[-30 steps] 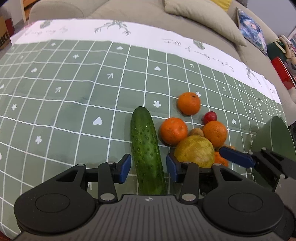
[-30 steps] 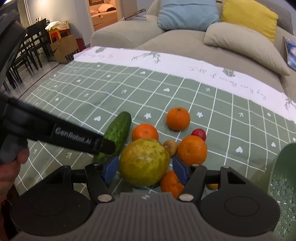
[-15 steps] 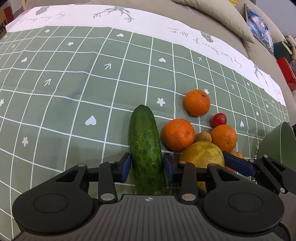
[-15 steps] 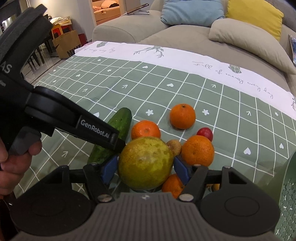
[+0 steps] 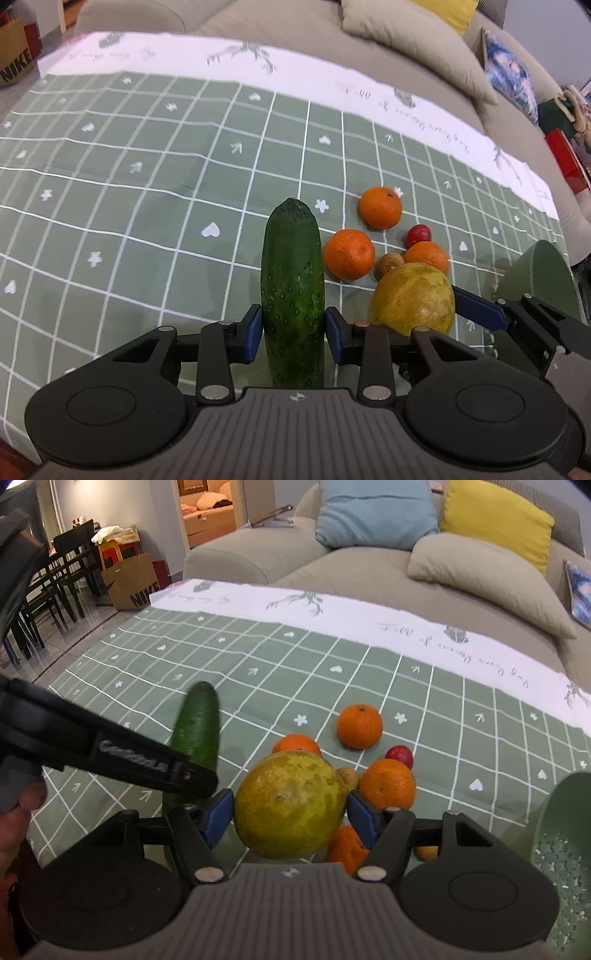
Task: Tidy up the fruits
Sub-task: 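Carry the cucumber and pomelo over the green colander and lower them in with both tools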
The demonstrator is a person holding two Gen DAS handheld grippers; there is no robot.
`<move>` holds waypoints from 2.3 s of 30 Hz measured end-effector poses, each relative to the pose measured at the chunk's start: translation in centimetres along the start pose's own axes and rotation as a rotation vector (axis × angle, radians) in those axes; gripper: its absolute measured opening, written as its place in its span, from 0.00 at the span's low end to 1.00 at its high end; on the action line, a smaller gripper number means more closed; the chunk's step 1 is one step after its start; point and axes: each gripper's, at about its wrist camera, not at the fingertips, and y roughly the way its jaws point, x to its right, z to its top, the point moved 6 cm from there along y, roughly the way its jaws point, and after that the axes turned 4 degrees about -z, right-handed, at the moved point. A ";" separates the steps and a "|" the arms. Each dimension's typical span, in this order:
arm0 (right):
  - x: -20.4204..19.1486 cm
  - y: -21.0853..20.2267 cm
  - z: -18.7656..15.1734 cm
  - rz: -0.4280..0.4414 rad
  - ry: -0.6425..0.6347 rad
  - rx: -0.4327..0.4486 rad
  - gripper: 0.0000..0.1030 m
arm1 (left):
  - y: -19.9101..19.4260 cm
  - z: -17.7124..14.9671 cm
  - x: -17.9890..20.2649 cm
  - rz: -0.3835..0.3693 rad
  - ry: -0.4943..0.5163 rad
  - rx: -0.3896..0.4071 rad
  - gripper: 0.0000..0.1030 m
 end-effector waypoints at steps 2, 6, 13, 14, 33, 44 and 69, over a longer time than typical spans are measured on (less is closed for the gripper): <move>-0.1 -1.1 0.0 -0.005 -0.011 0.018 0.62 | -1.2 -0.4 0.3 0.003 0.007 0.033 0.39; 0.0 -3.5 -0.3 -0.020 -0.025 0.058 0.62 | -3.7 -0.8 1.8 -0.003 0.043 0.100 0.38; 2.1 -7.9 -0.6 -0.041 -0.025 0.129 0.62 | -7.9 -0.2 6.1 -0.059 0.132 0.200 0.39; 2.7 -8.7 -0.5 -0.047 -0.027 0.139 0.62 | -8.3 0.0 7.0 -0.071 0.149 0.210 0.38; 17.6 -11.6 -6.8 -0.284 -0.100 -0.034 0.62 | -0.9 1.5 23.1 -0.334 0.248 0.055 0.39; 14.9 -10.1 -10.1 -0.142 -0.051 -0.181 0.62 | 1.2 -1.4 21.1 -0.286 0.226 -0.088 0.38; 15.6 -5.6 -9.2 -0.183 -0.169 -0.269 0.62 | 6.4 -2.6 19.8 -0.179 0.229 -0.245 0.38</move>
